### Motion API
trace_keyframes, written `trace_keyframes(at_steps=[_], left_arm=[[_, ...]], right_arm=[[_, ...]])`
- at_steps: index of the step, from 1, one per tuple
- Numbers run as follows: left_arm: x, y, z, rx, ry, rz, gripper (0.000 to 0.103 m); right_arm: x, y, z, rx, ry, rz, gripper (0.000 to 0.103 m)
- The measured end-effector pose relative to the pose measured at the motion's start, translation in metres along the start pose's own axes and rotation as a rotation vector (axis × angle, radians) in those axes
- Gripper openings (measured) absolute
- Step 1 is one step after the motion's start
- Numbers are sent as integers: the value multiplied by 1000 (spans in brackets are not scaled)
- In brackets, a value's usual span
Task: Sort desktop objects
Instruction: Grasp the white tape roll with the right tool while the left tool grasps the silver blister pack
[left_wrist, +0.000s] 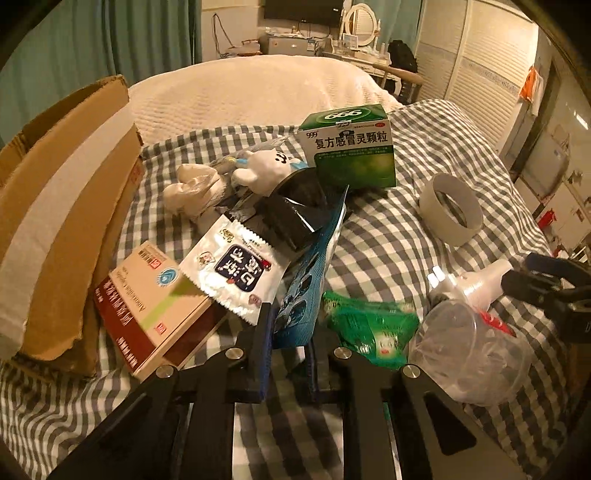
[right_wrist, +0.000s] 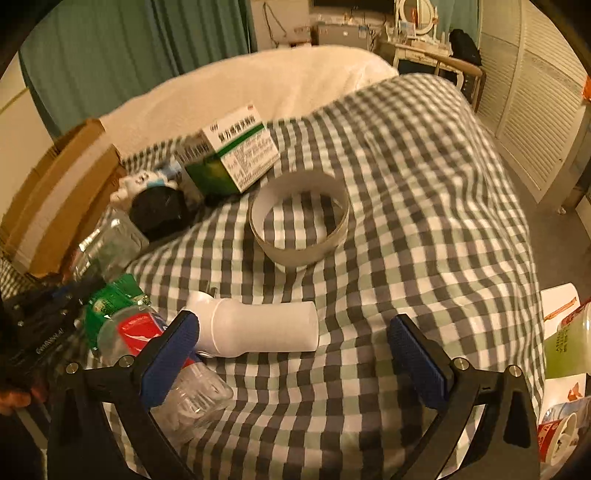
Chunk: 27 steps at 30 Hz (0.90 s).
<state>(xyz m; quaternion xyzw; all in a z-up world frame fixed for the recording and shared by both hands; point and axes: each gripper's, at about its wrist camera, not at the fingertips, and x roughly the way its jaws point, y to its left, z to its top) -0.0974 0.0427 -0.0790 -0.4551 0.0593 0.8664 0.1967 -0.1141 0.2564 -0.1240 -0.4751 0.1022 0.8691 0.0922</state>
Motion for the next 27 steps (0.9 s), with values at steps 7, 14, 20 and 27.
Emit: trace_keyframes(at_steps=[7, 14, 20, 27], left_arm=[[-7, -2, 7, 7, -34, -15, 14], [0, -6, 25, 7, -38, -51, 14], [15, -6, 28, -11, -31, -85, 14], [-1, -4, 26, -20, -110, -91, 12]], right_arm=[[8, 3, 23, -4, -29, -38, 103], [48, 6, 52, -23, 20, -70, 103], [62, 5, 61, -5, 23, -72, 100], [55, 7, 53, -5, -22, -82, 80]])
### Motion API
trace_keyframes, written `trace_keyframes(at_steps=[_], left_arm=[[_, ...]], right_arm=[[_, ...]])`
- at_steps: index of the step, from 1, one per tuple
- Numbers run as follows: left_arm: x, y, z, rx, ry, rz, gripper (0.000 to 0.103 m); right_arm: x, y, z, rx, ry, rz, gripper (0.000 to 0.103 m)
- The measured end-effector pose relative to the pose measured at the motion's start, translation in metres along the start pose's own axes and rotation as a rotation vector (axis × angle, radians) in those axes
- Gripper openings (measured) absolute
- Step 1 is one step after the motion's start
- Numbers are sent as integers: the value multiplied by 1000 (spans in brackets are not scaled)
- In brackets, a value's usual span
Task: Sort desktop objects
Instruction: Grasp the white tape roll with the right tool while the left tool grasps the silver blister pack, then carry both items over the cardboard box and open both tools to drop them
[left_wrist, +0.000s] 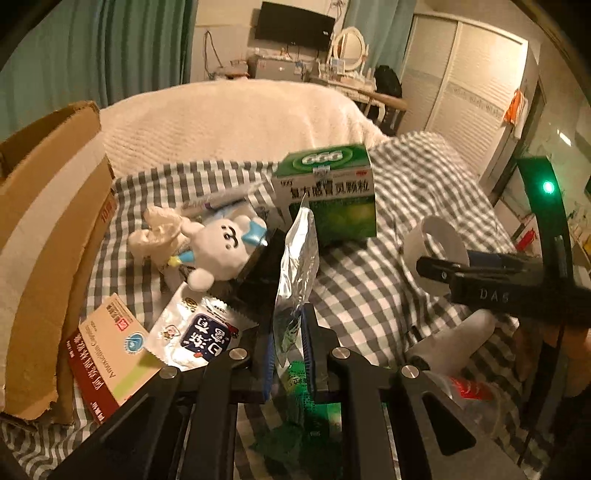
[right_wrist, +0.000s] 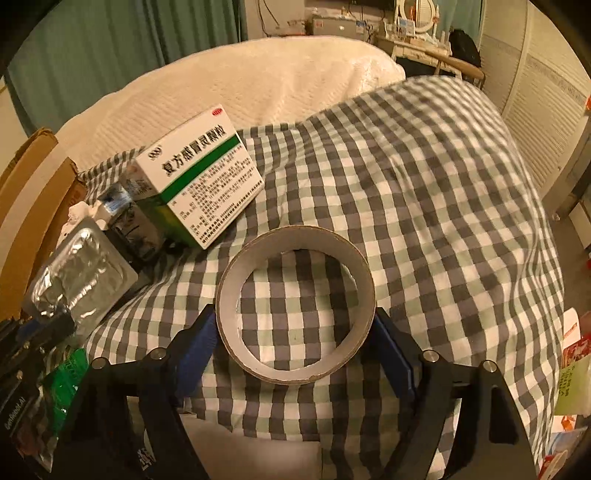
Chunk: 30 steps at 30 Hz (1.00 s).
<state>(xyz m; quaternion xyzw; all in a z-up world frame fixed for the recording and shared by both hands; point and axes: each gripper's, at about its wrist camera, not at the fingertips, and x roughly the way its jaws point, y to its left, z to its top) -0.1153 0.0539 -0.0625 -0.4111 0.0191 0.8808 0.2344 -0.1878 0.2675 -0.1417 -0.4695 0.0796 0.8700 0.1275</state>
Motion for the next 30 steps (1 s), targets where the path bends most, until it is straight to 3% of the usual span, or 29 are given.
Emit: trace_keyframes(at_steps=[3, 9, 19, 30], left_arm=[[-14, 3, 2, -19, -38, -9, 8], [-17, 9, 3, -50, -39, -25, 8], [-42, 6, 11, -61, -106, 14, 8], [-124, 34, 39, -107, -266, 96, 8]], right_arm=[[-13, 3, -5, -4, -29, 11, 80], [-37, 8, -12, -14, -60, 31, 80], [-53, 14, -13, -7, -79, 72, 80], [-128, 66, 9, -99, -204, 189, 80]])
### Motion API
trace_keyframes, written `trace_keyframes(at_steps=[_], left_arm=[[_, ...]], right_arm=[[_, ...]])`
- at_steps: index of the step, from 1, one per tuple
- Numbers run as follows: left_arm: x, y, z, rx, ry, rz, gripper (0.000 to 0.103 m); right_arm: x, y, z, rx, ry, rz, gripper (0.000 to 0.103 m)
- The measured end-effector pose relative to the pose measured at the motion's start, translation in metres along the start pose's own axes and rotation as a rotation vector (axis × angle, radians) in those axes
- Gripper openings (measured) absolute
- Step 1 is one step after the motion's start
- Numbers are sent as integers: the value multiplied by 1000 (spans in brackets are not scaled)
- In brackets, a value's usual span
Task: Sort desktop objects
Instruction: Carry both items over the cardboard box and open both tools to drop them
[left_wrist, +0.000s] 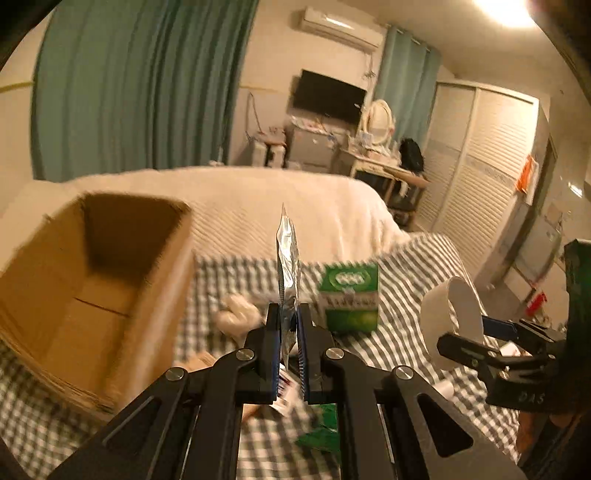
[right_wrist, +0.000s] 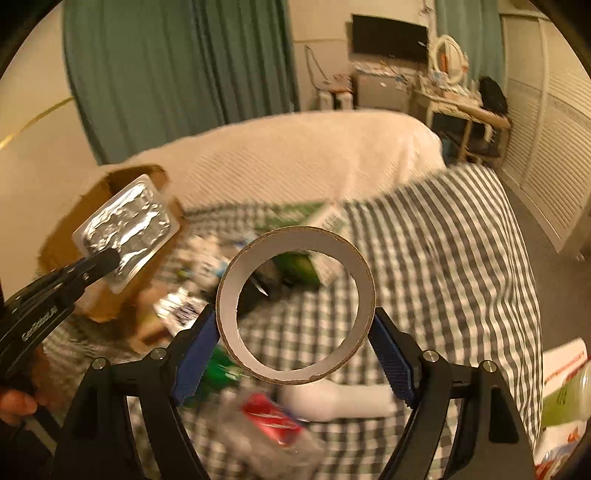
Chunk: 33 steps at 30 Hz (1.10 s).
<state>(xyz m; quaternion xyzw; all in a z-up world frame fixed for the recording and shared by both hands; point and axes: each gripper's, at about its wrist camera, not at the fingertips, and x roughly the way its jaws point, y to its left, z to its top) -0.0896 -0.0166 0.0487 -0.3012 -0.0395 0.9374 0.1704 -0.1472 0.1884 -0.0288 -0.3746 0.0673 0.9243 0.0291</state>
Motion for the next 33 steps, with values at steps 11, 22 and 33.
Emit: trace_keyframes(at_steps=[11, 22, 33], left_arm=[[-54, 91, 78, -111, -190, 198, 8], [1, 189, 21, -243, -92, 272, 8], [15, 218, 1, -239, -31, 285, 30]], right_arm=[[-7, 103, 87, -167, -115, 190, 80], [55, 202, 113, -213, -40, 380, 80], [115, 234, 111, -178, 50, 424, 81]])
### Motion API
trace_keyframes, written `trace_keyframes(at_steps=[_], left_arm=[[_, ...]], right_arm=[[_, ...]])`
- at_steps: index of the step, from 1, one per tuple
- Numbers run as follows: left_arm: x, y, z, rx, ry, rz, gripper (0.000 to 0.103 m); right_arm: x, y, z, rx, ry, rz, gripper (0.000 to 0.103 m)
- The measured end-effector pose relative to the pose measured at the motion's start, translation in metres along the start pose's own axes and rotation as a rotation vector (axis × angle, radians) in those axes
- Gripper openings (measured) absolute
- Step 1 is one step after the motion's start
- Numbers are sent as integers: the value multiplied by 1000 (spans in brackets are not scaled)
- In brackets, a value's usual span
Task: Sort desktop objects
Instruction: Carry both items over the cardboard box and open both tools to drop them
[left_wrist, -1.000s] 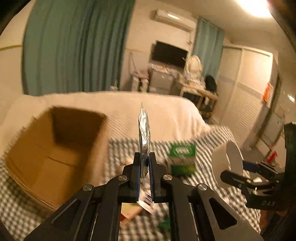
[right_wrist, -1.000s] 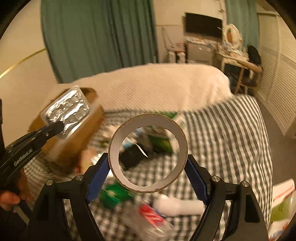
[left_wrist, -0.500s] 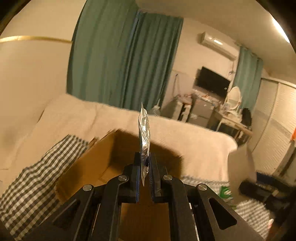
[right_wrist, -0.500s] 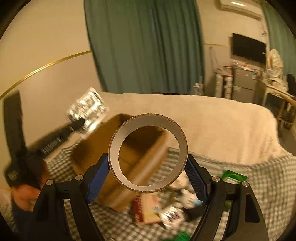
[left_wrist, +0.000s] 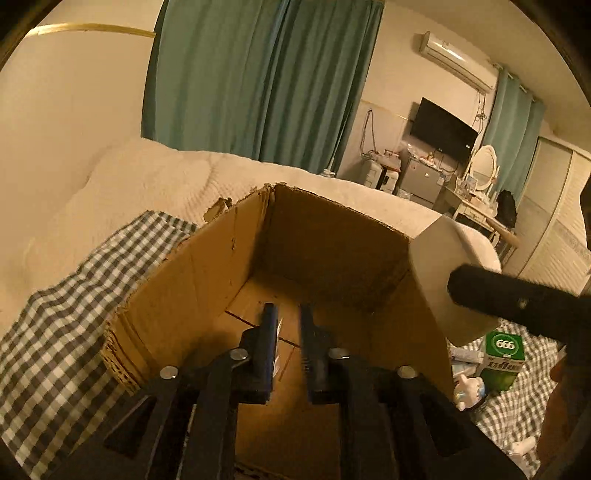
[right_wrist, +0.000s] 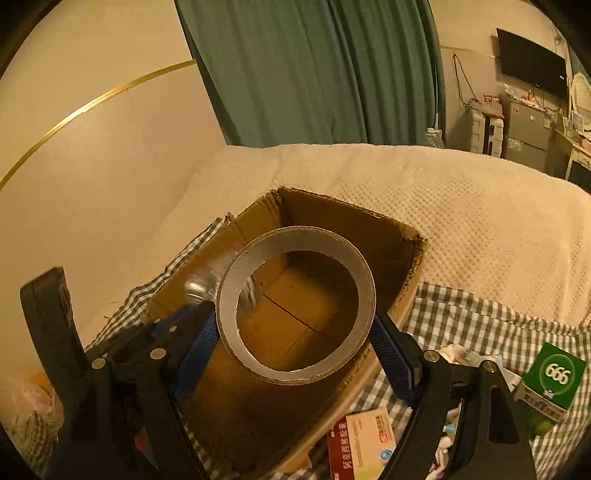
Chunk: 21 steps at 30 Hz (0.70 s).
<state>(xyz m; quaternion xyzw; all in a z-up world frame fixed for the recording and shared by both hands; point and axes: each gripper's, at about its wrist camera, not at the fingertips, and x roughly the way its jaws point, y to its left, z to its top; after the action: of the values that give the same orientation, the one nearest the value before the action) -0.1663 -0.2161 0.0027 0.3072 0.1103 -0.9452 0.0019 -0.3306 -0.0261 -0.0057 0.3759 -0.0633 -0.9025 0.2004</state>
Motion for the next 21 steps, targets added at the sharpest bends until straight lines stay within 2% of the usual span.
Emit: trace_keyframes(at_steps=[1, 2, 3, 6, 9, 13, 17, 21], left_arm=[[0, 0, 2, 3, 0, -1, 51], [-4, -2, 1, 2, -13, -2, 60], [-7, -3, 1, -1, -27, -4, 70], [-18, -9, 4, 5, -61, -27, 79], [-33, -20, 6, 24, -95, -33, 86], [-56, -46, 3, 68, -141, -66, 98], [-75, -75, -2, 76, -133, -171, 102], [-85, -119, -18, 134, -99, -178, 103]], right_arm=[[3, -4, 5, 15, -5, 5, 83], [4, -4, 5, 25, -10, 2, 91], [-2, -7, 4, 40, -25, 0, 95], [-18, -11, 6, 46, -48, -16, 95], [-49, -24, -4, 39, -87, -84, 95], [-110, -52, -36, 46, -128, -212, 97], [-159, -77, -76, 50, -128, -339, 97], [-190, -101, -121, 85, -98, -393, 97]])
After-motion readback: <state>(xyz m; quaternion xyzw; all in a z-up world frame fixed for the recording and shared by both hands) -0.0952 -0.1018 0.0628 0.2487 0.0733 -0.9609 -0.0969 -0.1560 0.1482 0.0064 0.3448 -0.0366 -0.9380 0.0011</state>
